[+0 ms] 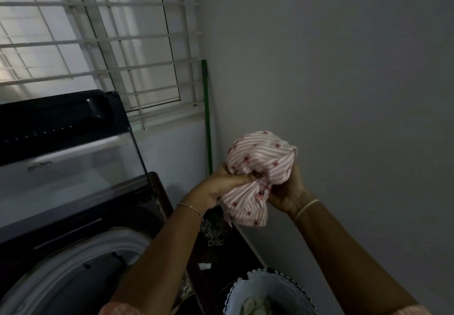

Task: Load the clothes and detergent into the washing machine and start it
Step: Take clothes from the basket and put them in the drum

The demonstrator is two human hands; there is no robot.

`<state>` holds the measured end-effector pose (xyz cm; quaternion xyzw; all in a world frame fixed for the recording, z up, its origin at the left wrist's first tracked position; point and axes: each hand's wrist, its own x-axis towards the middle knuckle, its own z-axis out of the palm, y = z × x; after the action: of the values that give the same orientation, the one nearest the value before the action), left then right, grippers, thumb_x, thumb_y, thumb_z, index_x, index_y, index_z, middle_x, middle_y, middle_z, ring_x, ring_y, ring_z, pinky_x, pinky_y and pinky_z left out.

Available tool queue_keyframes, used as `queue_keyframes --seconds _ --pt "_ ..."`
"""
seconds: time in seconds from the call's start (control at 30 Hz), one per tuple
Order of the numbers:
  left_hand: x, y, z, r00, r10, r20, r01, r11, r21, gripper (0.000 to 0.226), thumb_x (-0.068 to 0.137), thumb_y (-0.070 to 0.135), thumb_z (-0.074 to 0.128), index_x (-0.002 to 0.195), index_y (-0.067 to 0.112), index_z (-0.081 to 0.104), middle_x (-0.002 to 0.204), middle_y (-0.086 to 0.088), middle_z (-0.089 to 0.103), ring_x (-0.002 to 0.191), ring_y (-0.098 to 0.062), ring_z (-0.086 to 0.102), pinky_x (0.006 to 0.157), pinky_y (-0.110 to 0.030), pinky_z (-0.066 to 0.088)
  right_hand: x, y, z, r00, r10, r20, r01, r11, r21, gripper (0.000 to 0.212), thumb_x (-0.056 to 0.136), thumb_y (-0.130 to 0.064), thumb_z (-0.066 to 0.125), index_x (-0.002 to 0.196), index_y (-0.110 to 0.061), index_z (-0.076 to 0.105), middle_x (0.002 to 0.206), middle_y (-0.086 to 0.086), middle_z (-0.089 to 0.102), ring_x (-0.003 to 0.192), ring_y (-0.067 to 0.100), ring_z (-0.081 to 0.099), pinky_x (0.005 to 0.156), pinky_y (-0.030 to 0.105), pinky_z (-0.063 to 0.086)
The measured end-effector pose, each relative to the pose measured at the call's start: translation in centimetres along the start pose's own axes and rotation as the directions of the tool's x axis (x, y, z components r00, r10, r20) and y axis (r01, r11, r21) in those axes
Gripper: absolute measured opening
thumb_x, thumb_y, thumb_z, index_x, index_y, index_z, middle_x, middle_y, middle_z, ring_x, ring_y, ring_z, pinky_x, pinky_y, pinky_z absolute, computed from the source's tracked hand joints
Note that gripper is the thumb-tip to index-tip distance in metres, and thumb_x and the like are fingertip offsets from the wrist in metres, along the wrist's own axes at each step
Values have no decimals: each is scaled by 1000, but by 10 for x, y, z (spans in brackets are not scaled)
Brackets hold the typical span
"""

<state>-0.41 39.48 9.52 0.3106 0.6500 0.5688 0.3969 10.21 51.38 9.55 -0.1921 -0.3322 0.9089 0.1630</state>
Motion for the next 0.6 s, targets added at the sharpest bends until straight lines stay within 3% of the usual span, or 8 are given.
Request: queue_keyframes --seconds 0.1,0.17,0.2,0.3,0.43,0.53,0.6 --pt "4 -9 -1 994 -38 -102 39 999 11 69 58 29 90 120 21 63 114 2 70 104 -15 66 95 -33 51 3 -1 5 1000 4 -7 -5 996 -90 59 97 -52 32 122 -8 62 123 16 65 108 29 63 93 41 50" --pt "6 -16 -4 986 -68 -152 61 997 -50 78 43 34 92 116 19 67 112 -2 71 103 -19 67 95 -39 52 6 -2 8 999 -6 -32 -1 976 -220 46 101 -44 31 108 -13 64 106 9 70 91 17 69 78 29 56" --pt "6 -19 -5 983 -78 -163 61 993 -105 70 46 31 91 111 18 69 111 -6 71 103 -23 67 95 -42 52 6 -2 10 999 -9 -44 -3 962 -272 41 102 -41 32 104 -15 64 100 4 70 86 14 69 75 27 56" --pt "5 -24 -6 988 -51 -147 2 948 -318 28 72 14 78 99 14 70 106 -12 72 100 -27 67 87 -41 55 9 2 7 997 1 -75 -28 931 -364 38 94 -43 48 117 -17 65 108 2 70 103 19 63 94 38 50" --pt "0 -23 -9 976 -36 -213 -98 805 -585 24 86 6 59 109 6 65 103 -9 70 85 -20 70 68 -30 59 1 24 4 991 32 -131 -66 963 -263 24 85 -33 57 100 -16 67 90 0 67 81 17 59 69 30 47" --pt "-4 -20 -16 970 -82 -228 -110 692 -714 29 93 11 52 119 0 60 99 -11 72 83 -23 72 68 -33 60 -8 50 1 960 180 -214 -220 958 -183 34 87 -48 45 102 -20 60 99 2 59 92 18 49 76 32 34" --pt "-9 -17 -22 971 -77 -226 -124 647 -753 29 96 15 49 119 2 60 103 -12 71 84 -23 72 69 -35 58 -8 71 0 940 270 -208 -287 957 -52 54 91 -57 36 122 -15 52 109 9 57 94 24 50 80 35 38"
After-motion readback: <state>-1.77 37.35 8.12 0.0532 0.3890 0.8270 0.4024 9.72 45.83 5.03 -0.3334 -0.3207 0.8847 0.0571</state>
